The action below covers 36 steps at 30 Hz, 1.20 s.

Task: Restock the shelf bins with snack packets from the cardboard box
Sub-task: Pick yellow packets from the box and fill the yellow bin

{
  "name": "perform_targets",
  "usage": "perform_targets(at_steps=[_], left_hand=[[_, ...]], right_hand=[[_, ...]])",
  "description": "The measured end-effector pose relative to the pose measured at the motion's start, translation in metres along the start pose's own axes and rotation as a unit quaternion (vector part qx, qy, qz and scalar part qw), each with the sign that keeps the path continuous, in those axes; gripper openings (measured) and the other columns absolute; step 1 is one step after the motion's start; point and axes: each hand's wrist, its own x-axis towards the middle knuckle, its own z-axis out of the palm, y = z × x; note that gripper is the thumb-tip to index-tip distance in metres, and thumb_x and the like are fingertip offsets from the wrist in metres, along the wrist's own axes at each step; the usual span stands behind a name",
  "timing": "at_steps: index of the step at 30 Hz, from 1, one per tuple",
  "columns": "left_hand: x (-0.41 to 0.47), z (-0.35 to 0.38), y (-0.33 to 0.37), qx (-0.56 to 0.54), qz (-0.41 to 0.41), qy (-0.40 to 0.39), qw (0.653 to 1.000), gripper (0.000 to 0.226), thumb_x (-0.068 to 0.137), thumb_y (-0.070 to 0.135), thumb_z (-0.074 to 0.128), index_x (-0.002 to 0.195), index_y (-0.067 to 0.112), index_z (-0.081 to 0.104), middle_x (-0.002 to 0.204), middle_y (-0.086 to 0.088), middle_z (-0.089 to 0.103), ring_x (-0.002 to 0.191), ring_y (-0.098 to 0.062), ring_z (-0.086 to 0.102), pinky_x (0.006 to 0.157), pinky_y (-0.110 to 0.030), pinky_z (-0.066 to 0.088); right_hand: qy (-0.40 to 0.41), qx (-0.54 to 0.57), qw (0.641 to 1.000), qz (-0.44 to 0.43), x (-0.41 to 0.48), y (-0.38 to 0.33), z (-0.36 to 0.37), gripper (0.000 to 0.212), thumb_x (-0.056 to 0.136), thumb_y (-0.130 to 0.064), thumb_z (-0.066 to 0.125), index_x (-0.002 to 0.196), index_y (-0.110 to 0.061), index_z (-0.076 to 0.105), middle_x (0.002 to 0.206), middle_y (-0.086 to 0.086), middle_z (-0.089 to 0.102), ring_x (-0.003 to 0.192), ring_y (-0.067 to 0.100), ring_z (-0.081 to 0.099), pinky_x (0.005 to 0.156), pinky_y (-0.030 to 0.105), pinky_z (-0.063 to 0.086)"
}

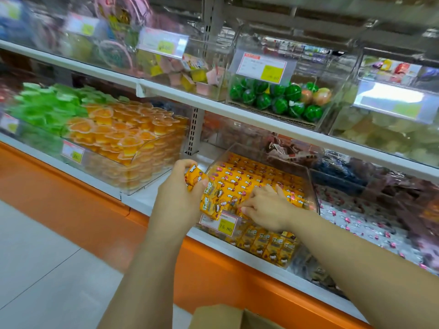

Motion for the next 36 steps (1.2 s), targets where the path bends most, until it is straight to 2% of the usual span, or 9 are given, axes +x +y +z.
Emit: perform_targets(at_steps=[3,6,9,12,18,23,27,31,36], left_hand=[[-0.001,-0.002,0.001,-0.004,0.005,-0.027,1.000,0.028,0.094,0.025,0.057,0.120,0.030,0.047,0.085,0.013,0.055,0.076,-0.014,0.063,0.073,-0.047,0.057],[-0.001,-0.002,0.002,0.014,0.029,-0.072,0.997,0.025,0.094,0.027,0.056,0.115,0.037,0.047,0.089,0.021,0.052,0.081,-0.008,0.060,0.076,-0.044,0.057],[0.000,0.001,0.004,0.014,0.044,-0.113,0.993,0.027,0.094,0.027,0.057,0.112,0.044,0.047,0.092,0.021,0.055,0.085,-0.002,0.059,0.079,-0.039,0.056],[-0.001,0.005,0.004,0.018,0.055,-0.127,0.990,0.030,0.092,0.028,0.059,0.117,0.044,0.051,0.100,0.017,0.059,0.092,-0.005,0.059,0.082,-0.038,0.055],[0.004,0.005,0.002,0.032,0.052,-0.003,0.998,0.036,0.093,0.025,0.059,0.128,0.032,0.053,0.111,0.007,0.052,0.092,-0.014,0.052,0.084,-0.040,0.051],[0.005,0.003,-0.004,0.053,0.017,0.050,0.997,0.037,0.092,0.024,0.060,0.129,0.023,0.053,0.104,0.011,0.051,0.091,-0.011,0.050,0.075,-0.027,0.035],[0.005,0.003,-0.004,0.053,0.003,0.058,0.997,0.035,0.091,0.026,0.061,0.126,0.023,0.055,0.103,0.011,0.053,0.090,-0.014,0.052,0.073,-0.029,0.037],[0.004,0.002,-0.003,0.051,0.002,0.073,0.996,0.031,0.093,0.026,0.059,0.123,0.024,0.056,0.103,0.013,0.054,0.091,-0.014,0.053,0.074,-0.029,0.037],[0.000,0.000,-0.002,0.044,0.002,0.076,0.996,0.029,0.093,0.026,0.059,0.121,0.024,0.056,0.103,0.013,0.055,0.091,-0.011,0.052,0.074,-0.028,0.035]], right_hand=[[0.012,0.012,1.000,0.002,-0.005,0.000,-0.003,0.042,0.102,-0.042,0.026,0.140,-0.034,0.042,0.140,0.003,0.036,0.135,0.027,0.021,0.115,0.054,0.004],[0.138,0.224,0.965,-0.022,-0.011,-0.008,-0.022,0.044,0.099,-0.031,0.042,0.143,-0.030,0.038,0.146,0.000,0.038,0.134,0.022,0.029,0.111,0.042,0.024],[0.062,0.409,0.902,-0.123,-0.016,-0.019,-0.046,0.055,0.089,-0.018,0.060,0.140,-0.028,0.041,0.136,-0.003,0.050,0.115,0.008,0.051,0.095,0.027,0.045],[0.039,0.349,0.919,-0.178,-0.017,-0.023,-0.055,0.058,0.086,-0.021,0.068,0.139,-0.024,0.045,0.124,-0.006,0.058,0.108,0.004,0.056,0.090,0.022,0.047],[0.172,0.404,0.895,-0.081,-0.010,-0.011,-0.038,0.044,0.086,-0.023,0.068,0.125,-0.028,0.048,0.111,-0.004,0.058,0.100,0.009,0.059,0.089,0.031,0.052],[0.211,0.464,0.860,0.009,-0.003,-0.009,-0.024,0.052,0.090,-0.025,0.064,0.132,-0.032,0.035,0.119,-0.002,0.049,0.087,0.016,0.059,0.058,0.010,0.044],[0.198,0.383,0.902,-0.003,0.001,-0.009,-0.010,0.050,0.091,-0.020,0.061,0.133,-0.029,0.034,0.100,0.001,0.055,0.057,0.011,0.051,0.044,0.015,0.040],[0.172,0.284,0.943,-0.024,0.005,-0.014,-0.005,0.049,0.091,-0.021,0.061,0.134,-0.026,0.039,0.109,0.001,0.058,0.069,0.006,0.051,0.056,0.017,0.039],[0.123,0.255,0.959,-0.025,0.012,-0.016,-0.010,0.049,0.089,-0.020,0.065,0.131,-0.022,0.040,0.103,0.007,0.061,0.069,0.007,0.051,0.050,0.015,0.035]])
